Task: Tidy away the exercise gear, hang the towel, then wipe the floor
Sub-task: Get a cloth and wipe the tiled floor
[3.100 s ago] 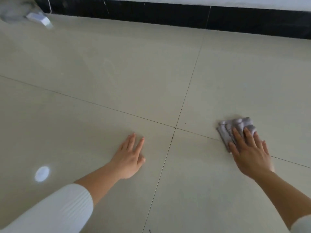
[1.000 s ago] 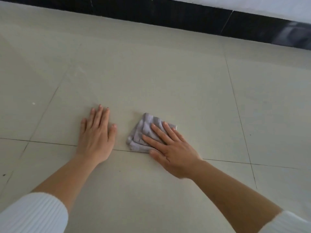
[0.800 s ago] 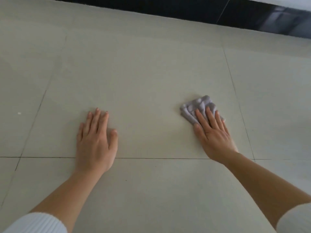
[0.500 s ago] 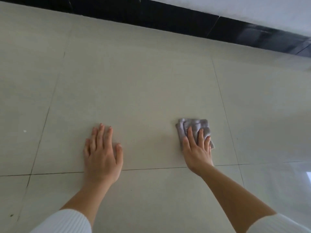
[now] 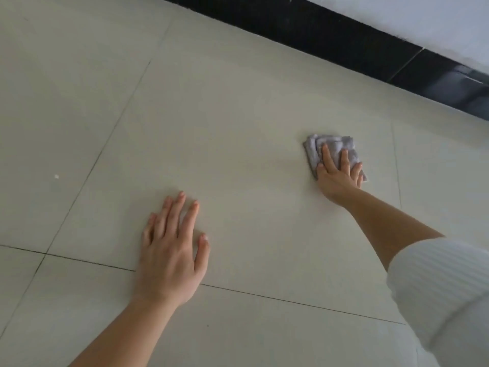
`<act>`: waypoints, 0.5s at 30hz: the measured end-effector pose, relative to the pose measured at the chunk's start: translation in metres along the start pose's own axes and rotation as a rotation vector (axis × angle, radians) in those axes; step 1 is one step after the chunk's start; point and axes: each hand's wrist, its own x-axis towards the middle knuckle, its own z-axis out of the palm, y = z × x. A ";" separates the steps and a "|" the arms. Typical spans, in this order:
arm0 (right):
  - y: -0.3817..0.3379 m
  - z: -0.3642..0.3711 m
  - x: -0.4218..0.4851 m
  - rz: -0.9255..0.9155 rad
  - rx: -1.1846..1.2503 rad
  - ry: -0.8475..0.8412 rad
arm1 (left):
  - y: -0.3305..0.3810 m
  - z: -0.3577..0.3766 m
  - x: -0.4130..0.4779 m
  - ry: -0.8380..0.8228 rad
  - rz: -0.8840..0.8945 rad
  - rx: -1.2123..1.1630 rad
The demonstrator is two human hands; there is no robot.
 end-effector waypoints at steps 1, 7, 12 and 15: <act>-0.013 -0.001 0.010 -0.015 -0.003 0.002 | 0.000 0.001 0.001 0.007 0.002 0.002; -0.128 0.014 0.002 -0.403 -0.110 -0.023 | 0.000 0.000 0.000 0.028 0.003 0.005; -0.182 0.048 -0.059 -1.004 -0.360 -0.051 | 0.000 -0.001 0.000 0.023 0.001 -0.006; -0.150 0.037 -0.046 -0.958 -0.278 -0.076 | 0.000 -0.002 0.000 0.021 0.008 -0.003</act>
